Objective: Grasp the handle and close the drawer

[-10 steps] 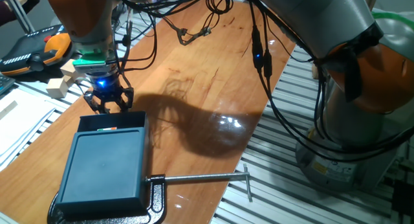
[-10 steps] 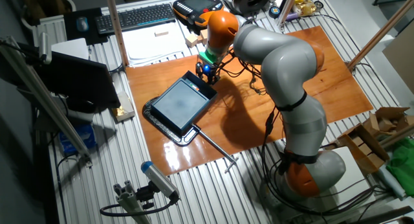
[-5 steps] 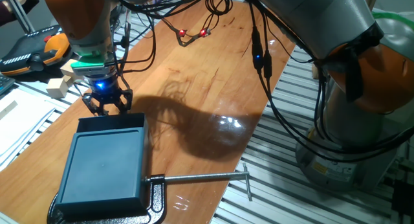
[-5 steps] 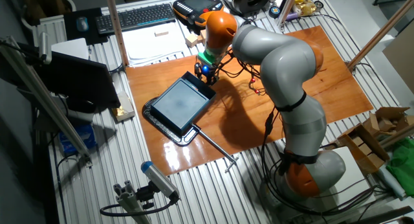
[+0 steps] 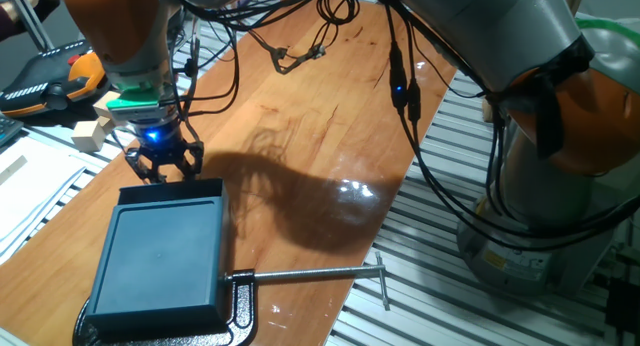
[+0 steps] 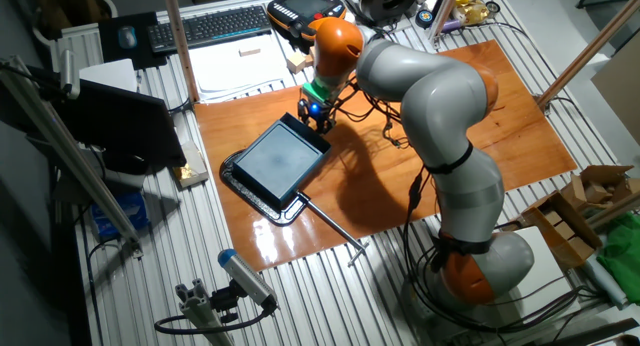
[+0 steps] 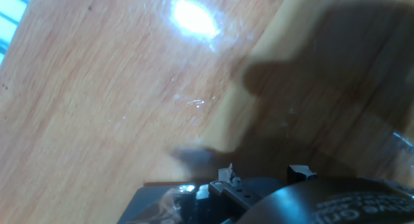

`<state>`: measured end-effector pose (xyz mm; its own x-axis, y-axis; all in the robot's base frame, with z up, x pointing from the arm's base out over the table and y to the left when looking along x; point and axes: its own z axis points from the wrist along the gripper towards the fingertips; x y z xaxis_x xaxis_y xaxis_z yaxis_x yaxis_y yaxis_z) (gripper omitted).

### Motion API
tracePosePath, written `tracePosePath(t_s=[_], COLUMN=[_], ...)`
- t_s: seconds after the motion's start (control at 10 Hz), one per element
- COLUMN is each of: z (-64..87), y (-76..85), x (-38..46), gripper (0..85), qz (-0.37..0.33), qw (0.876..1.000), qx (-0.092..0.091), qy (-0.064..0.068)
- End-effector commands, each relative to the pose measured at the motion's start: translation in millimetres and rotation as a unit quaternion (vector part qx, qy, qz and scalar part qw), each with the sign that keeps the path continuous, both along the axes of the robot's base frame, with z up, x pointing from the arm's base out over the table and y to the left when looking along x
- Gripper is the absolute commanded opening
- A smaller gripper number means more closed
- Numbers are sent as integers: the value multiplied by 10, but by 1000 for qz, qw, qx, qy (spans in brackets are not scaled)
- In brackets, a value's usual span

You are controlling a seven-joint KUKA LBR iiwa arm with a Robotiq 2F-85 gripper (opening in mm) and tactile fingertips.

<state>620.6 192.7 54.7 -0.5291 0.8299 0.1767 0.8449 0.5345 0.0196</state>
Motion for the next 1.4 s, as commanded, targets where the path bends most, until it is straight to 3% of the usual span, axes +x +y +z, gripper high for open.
tracePosePath(t_s=[0.0, 1.3], z=[1, 15], y=[20, 194], x=[-14, -154], gripper=[20, 20], qz=[0, -8], qw=[1000, 1000], qx=[-1, -4], qy=[0, 0])
